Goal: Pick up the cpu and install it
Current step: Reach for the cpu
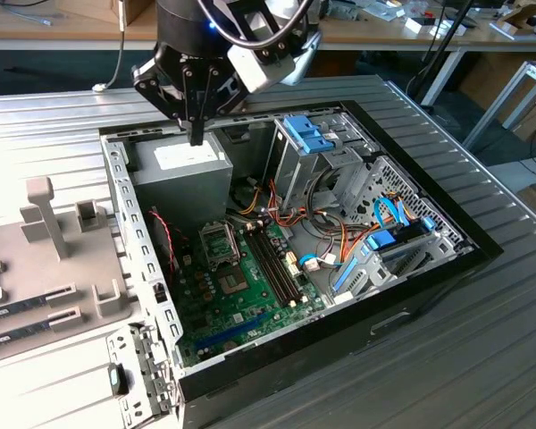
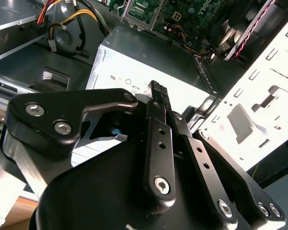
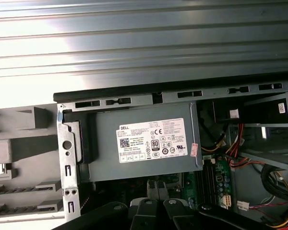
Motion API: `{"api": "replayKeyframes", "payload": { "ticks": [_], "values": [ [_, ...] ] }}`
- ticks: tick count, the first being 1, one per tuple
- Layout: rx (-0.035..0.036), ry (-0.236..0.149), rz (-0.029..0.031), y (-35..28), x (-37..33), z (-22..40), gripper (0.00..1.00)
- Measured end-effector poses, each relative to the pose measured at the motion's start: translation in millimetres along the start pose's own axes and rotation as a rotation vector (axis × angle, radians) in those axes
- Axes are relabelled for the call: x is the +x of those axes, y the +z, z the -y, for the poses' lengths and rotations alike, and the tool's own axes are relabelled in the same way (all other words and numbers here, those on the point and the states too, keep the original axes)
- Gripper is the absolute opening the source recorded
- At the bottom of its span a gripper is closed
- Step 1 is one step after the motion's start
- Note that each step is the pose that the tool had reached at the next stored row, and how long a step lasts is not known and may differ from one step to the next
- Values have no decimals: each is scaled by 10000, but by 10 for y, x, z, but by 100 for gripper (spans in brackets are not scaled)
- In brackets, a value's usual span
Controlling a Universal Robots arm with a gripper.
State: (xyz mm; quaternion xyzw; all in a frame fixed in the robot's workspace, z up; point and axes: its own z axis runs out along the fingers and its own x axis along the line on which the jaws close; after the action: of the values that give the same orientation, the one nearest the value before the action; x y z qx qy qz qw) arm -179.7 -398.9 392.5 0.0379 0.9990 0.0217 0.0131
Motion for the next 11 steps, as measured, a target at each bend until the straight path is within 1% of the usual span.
{"api": "replayKeyframes", "payload": {
  "ticks": [11],
  "values": [
    [0,0,0,0,47,4,10]
  ]
}}
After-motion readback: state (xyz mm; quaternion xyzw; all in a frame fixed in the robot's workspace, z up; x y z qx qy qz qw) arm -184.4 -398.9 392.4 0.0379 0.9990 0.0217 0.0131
